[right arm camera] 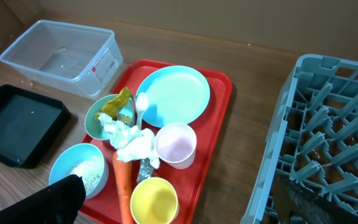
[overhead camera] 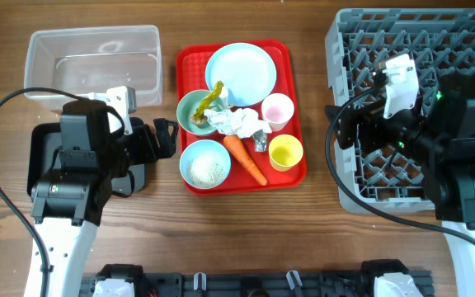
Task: Sort waste into correct bins and load items into the dishwasher rack
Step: 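Move the left gripper over the light blue bowl of rice, then grasp the light blue rice bowl with the left gripper and lift it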
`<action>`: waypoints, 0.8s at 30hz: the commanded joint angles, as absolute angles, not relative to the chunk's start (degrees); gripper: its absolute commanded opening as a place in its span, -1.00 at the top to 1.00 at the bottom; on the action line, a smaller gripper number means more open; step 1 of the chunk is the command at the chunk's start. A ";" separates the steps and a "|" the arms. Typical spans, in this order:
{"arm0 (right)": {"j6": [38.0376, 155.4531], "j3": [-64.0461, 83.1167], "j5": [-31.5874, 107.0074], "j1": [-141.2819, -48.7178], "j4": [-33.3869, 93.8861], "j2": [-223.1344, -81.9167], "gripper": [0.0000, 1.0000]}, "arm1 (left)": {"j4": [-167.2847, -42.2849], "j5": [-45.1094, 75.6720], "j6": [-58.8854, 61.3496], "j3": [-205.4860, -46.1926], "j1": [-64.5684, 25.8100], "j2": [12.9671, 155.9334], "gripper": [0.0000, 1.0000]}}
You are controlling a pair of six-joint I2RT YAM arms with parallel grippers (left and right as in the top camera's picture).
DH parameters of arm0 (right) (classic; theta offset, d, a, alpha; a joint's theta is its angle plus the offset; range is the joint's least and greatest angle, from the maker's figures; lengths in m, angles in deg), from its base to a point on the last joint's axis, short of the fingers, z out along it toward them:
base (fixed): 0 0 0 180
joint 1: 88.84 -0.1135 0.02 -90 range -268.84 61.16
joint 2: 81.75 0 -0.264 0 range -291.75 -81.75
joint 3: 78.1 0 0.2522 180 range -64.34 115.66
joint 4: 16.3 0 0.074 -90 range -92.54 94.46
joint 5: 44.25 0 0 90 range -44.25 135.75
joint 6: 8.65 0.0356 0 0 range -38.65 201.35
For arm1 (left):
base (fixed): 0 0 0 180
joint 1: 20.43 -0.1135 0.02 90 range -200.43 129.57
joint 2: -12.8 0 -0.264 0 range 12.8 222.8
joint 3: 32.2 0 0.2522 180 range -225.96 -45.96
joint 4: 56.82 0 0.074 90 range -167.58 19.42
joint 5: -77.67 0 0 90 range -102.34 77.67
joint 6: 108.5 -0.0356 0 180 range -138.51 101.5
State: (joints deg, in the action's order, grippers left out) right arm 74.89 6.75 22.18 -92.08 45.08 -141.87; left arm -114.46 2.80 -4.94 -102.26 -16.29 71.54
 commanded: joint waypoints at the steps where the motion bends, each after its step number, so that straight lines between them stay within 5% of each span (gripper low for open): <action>1: 75.72 8.08 21.26 -92.30 45.19 -142.02 -0.99 | -114.87 3.76 -6.10 -103.39 -16.02 71.81 -1.00; 18: 76.00 8.08 21.28 -92.32 46.81 -142.50 -1.00 | -120.14 2.82 -6.12 -120.53 -10.21 79.89 -0.97; 24: 77.47 8.06 21.52 -92.32 49.08 -145.67 -0.99 | -128.36 0.03 -3.87 -121.56 -6.36 89.71 -0.63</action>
State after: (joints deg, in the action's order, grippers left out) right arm 76.40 6.75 22.20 -92.08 48.10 -143.79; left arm -124.60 1.62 -4.86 -121.01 -7.17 85.88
